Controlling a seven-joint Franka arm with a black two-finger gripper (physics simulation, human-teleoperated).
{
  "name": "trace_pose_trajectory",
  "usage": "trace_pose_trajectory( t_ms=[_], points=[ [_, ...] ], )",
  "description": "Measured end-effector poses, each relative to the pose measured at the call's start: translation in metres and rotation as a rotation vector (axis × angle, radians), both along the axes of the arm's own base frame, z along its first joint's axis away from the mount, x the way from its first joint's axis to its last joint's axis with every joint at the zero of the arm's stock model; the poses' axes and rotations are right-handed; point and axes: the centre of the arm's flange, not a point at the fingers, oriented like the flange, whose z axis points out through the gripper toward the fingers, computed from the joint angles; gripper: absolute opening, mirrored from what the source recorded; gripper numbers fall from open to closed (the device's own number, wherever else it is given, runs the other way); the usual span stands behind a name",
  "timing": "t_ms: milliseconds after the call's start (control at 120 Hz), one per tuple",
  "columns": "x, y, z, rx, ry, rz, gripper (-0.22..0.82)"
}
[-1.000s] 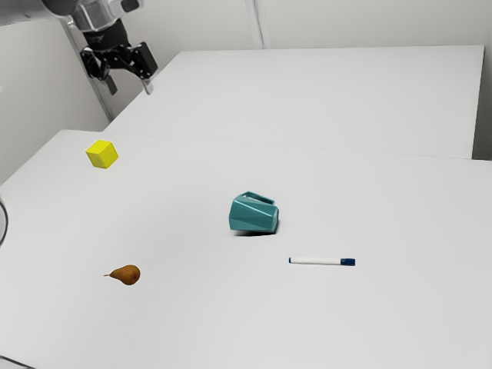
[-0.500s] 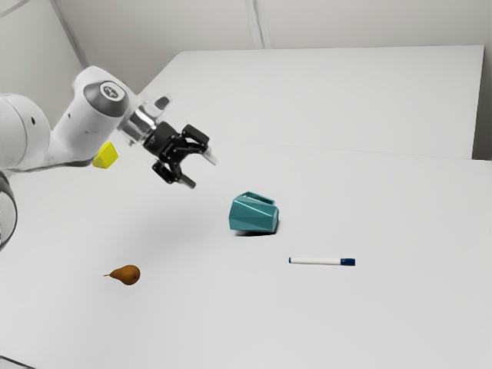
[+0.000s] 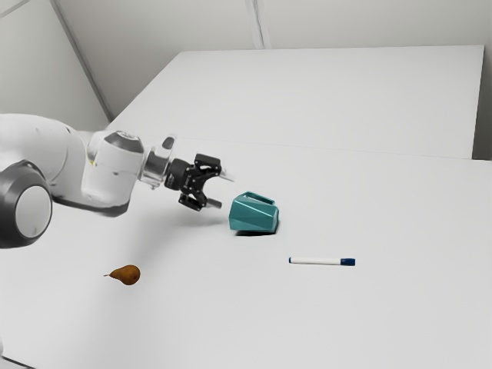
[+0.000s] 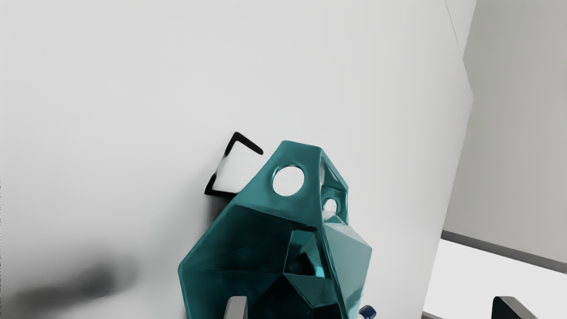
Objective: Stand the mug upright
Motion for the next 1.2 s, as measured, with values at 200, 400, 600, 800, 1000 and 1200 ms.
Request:
trace_pose_trajectory(
  t_ms=[200,400,600,800,1000,1200],
  points=[
    [-0.001,-0.006,-0.012,-0.013,-0.044,-0.016,0.60],
    [-0.003,-0.032,-0.020,-0.046,-0.075,-0.051,0.60],
    [-0.005,-0.048,-0.023,-0.073,-0.101,-0.060,0.58],
    [-0.004,-0.049,-0.023,-0.076,-0.126,-0.057,0.14],
    [-0.003,-0.049,-0.019,-0.076,-0.143,-0.058,-0.08],
    [-0.003,-0.050,-0.019,-0.072,-0.146,-0.060,-0.14]
  ],
)
